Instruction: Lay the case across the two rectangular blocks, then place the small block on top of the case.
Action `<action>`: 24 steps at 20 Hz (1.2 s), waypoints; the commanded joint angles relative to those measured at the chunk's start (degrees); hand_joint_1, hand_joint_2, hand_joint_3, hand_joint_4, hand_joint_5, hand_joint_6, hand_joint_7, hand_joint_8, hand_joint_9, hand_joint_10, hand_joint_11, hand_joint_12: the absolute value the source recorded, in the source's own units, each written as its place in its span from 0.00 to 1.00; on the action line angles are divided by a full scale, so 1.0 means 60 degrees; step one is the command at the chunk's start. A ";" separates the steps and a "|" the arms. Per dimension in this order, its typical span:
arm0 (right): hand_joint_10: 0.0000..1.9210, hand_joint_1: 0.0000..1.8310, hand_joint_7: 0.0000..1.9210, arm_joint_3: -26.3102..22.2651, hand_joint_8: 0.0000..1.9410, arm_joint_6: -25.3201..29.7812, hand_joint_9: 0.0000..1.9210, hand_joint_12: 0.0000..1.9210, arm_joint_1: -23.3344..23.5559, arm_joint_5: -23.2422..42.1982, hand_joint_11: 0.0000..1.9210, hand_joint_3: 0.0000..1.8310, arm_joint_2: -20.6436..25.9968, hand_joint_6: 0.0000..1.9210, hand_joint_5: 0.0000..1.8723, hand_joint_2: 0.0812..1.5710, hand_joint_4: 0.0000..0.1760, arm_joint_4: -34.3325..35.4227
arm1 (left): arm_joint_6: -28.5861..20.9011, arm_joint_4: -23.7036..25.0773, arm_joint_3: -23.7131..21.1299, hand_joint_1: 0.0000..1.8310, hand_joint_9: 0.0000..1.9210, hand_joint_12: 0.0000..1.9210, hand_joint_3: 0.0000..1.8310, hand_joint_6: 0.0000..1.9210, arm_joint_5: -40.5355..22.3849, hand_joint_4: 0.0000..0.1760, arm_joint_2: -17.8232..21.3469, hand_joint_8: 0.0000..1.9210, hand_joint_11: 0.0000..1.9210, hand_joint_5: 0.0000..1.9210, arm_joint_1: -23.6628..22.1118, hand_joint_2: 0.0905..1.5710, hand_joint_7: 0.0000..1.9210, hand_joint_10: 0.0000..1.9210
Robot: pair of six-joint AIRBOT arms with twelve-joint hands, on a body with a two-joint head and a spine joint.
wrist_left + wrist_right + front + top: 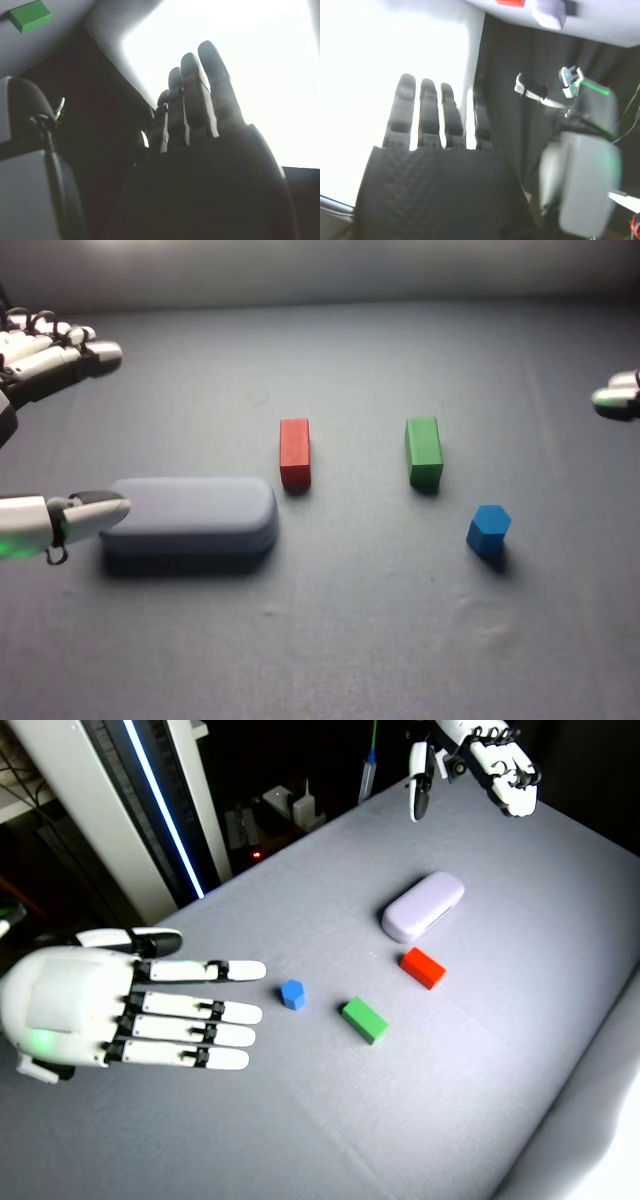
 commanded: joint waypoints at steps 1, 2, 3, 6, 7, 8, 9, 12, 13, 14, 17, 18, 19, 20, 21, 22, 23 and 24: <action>0.01 0.36 0.17 0.0052 0.00 0.0057 0.18 0.34 0.0109 0.1145 0.09 0.01 0.0032 0.00 0.20 0.82 0.00 0.0291 | -0.0035 -0.0077 0.0056 0.33 0.10 0.17 0.01 0.00 -0.1165 0.00 0.0027 0.00 0.00 0.19 -0.0122 0.61 0.14 0.01; 0.01 0.38 0.18 0.0051 0.00 0.0057 0.19 0.34 0.0109 0.1145 0.10 0.00 0.0031 0.00 0.21 0.82 0.00 0.0290 | -0.0035 -0.0077 0.0061 0.32 0.10 0.15 0.00 0.00 -0.1156 0.00 0.0028 0.00 0.00 0.19 -0.0125 0.61 0.14 0.01; 0.01 0.39 0.18 0.0050 0.00 0.0058 0.19 0.34 0.0109 0.1145 0.10 0.00 0.0031 0.00 0.21 0.82 0.00 0.0290 | -0.0035 -0.0077 0.0063 0.32 0.11 0.17 0.00 0.00 -0.1154 0.00 0.0025 0.00 0.00 0.18 -0.0127 0.61 0.14 0.01; 0.00 0.37 0.17 0.0049 0.00 0.0074 0.19 0.30 0.0109 0.1113 0.10 0.00 0.0030 0.00 0.21 0.83 0.00 0.0281 | -0.0044 -0.0043 0.0071 0.29 0.11 0.17 0.00 0.00 -0.1100 0.00 0.0022 0.00 0.00 0.18 -0.0138 0.59 0.14 0.00; 0.00 0.37 0.17 0.0050 0.00 0.0074 0.19 0.30 0.0113 0.1100 0.11 0.00 0.0030 0.00 0.21 0.83 0.00 0.0276 | -0.0044 0.0001 0.0103 0.29 0.11 0.20 0.00 0.00 -0.0997 0.00 0.0015 0.00 0.00 0.18 -0.0177 0.58 0.14 0.00; 0.00 0.36 0.17 0.0051 0.00 0.0074 0.19 0.30 0.0124 0.1087 0.10 0.00 0.0030 0.00 0.21 0.83 0.00 0.0270 | -0.0043 0.0071 0.0195 0.31 0.10 0.20 0.00 0.00 -0.0778 0.00 -0.0021 0.00 0.00 0.15 -0.0286 0.57 0.12 0.00; 0.00 0.37 0.18 0.0051 0.00 0.0074 0.19 0.30 0.0142 0.1066 0.11 0.00 0.0029 0.00 0.21 0.83 0.00 0.0254 | -0.0042 0.0148 0.0310 0.34 0.11 0.25 0.00 0.00 -0.0477 0.00 -0.0091 0.00 0.00 0.13 -0.0436 0.54 0.12 0.00; 0.00 0.36 0.18 0.0053 0.00 0.0079 0.19 0.30 0.0169 0.1047 0.11 0.00 0.0027 0.00 0.21 0.82 0.00 0.0194 | -0.0042 0.0509 0.0769 0.41 0.10 0.30 0.00 0.00 0.0964 0.00 -0.0420 0.00 0.00 0.10 -0.1184 0.49 0.11 0.00; 0.00 0.34 0.17 0.0066 0.00 0.0119 0.18 0.29 0.0171 0.1044 0.10 0.00 0.0030 0.00 0.21 0.83 0.00 0.0153 | -0.0043 0.0686 0.0918 0.43 0.09 0.33 0.00 0.00 0.1475 0.00 -0.0506 0.00 0.00 0.09 -0.1406 0.47 0.10 0.00; 0.00 0.34 0.17 0.0103 0.00 0.0207 0.18 0.29 0.0195 0.1027 0.10 0.00 0.0031 0.00 0.21 0.83 0.00 0.0089 | -0.0043 0.0952 0.1076 0.44 0.08 0.35 0.00 0.00 0.2075 0.13 -0.0601 0.00 0.00 0.08 -0.1691 0.46 0.09 0.00; 0.00 0.34 0.17 0.0130 0.00 0.0237 0.18 0.29 0.0396 0.0904 0.10 0.00 0.0034 0.00 0.21 0.83 0.00 -0.0092 | -0.0051 0.1643 0.1440 0.44 0.10 0.40 0.00 0.00 0.3401 0.37 -0.0870 0.00 0.00 0.07 -0.2358 0.46 0.09 0.00; 0.00 0.35 0.18 0.0133 0.00 0.0237 0.18 0.29 0.0429 0.0870 0.10 0.00 0.0034 0.00 0.22 0.82 0.00 -0.0134 | -0.0051 0.1782 0.1529 0.45 0.09 0.36 0.00 0.00 0.3726 0.55 -0.0952 0.00 0.00 0.05 -0.2507 0.46 0.08 0.00; 0.00 0.34 0.18 0.0135 0.00 0.0239 0.19 0.30 0.0437 0.0839 0.10 0.00 0.0034 0.00 0.22 0.83 0.00 -0.0164 | -0.0051 0.1899 0.1631 0.44 0.10 0.37 0.00 0.00 0.4034 0.48 -0.1033 0.00 0.00 0.05 -0.2629 0.45 0.09 0.00; 0.00 0.35 0.18 0.0136 0.00 0.0243 0.19 0.30 0.0438 0.0812 0.10 0.00 0.0034 0.00 0.22 0.82 0.00 -0.0179 | -0.0050 0.2018 0.1745 0.45 0.10 0.36 0.00 0.00 0.4376 0.48 -0.1155 0.00 0.00 0.05 -0.2764 0.44 0.09 0.00; 0.00 0.36 0.18 0.0136 0.00 0.0243 0.19 0.30 0.0438 0.0794 0.10 0.00 0.0034 0.00 0.22 0.82 0.00 -0.0192 | -0.0050 0.2083 0.1858 0.47 0.09 0.32 0.00 0.00 0.4632 0.58 -0.1260 0.00 0.00 0.05 -0.2861 0.44 0.08 0.00; 0.00 0.37 0.18 0.0136 0.00 0.0243 0.19 0.30 0.0438 0.0781 0.10 0.00 0.0034 0.00 0.22 0.82 0.00 -0.0196 | -0.0049 0.2131 0.1979 0.47 0.10 0.33 0.00 0.00 0.4912 0.54 -0.1373 0.00 0.00 0.05 -0.2957 0.44 0.08 0.00; 0.00 0.36 0.18 0.0136 0.00 0.0249 0.19 0.31 0.0438 0.0772 0.10 0.00 0.0033 0.00 0.22 0.82 0.00 -0.0196 | -0.0048 0.2235 0.2175 0.45 0.10 0.35 0.00 0.00 0.5330 0.49 -0.1564 0.00 0.00 0.06 -0.3115 0.45 0.08 0.00; 0.00 0.37 0.18 0.0136 0.00 0.0251 0.20 0.33 0.0438 0.0769 0.10 0.00 0.0033 0.00 0.22 0.82 0.00 -0.0196 | -0.0048 0.2331 0.2303 0.46 0.11 0.38 0.00 0.00 0.5624 0.44 -0.1677 0.00 0.00 0.07 -0.3212 0.46 0.09 0.00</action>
